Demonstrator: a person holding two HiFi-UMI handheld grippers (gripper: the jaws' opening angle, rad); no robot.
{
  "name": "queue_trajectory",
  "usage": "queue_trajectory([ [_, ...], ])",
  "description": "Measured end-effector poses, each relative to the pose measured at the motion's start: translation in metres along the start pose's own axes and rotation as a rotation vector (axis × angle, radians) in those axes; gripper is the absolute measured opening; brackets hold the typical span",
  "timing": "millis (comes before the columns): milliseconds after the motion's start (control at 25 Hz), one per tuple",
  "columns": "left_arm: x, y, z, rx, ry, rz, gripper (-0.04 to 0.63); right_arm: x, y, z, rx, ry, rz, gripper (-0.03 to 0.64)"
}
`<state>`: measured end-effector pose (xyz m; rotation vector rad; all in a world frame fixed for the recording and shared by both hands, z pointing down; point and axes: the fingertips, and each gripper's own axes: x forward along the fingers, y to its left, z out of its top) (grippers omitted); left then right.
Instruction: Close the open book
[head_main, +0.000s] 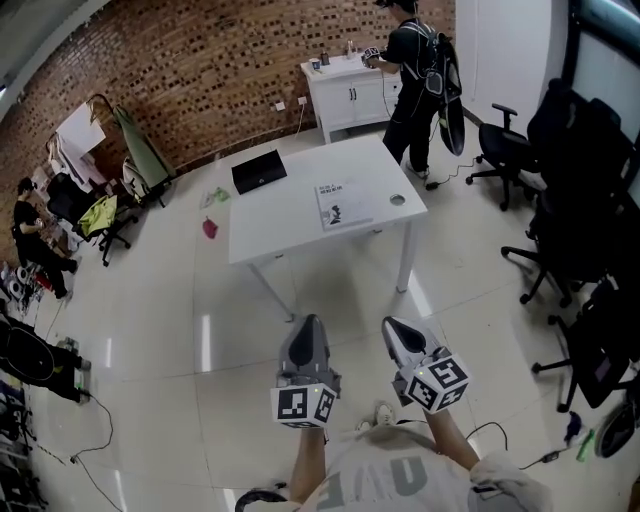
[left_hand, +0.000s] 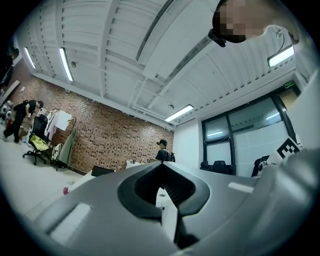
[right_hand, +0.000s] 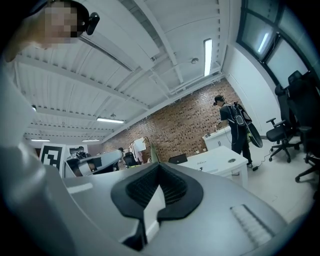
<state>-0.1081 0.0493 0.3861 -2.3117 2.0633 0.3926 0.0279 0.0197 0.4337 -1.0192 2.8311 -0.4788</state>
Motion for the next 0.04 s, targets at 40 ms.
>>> queue_trajectory([
  [40, 0.0031, -0.0023, 0.0012, -0.003, -0.005, -0.009, 0.011, 0.0006, -0.0013, 0.0026, -0.004, -0.002, 0.002, 0.002],
])
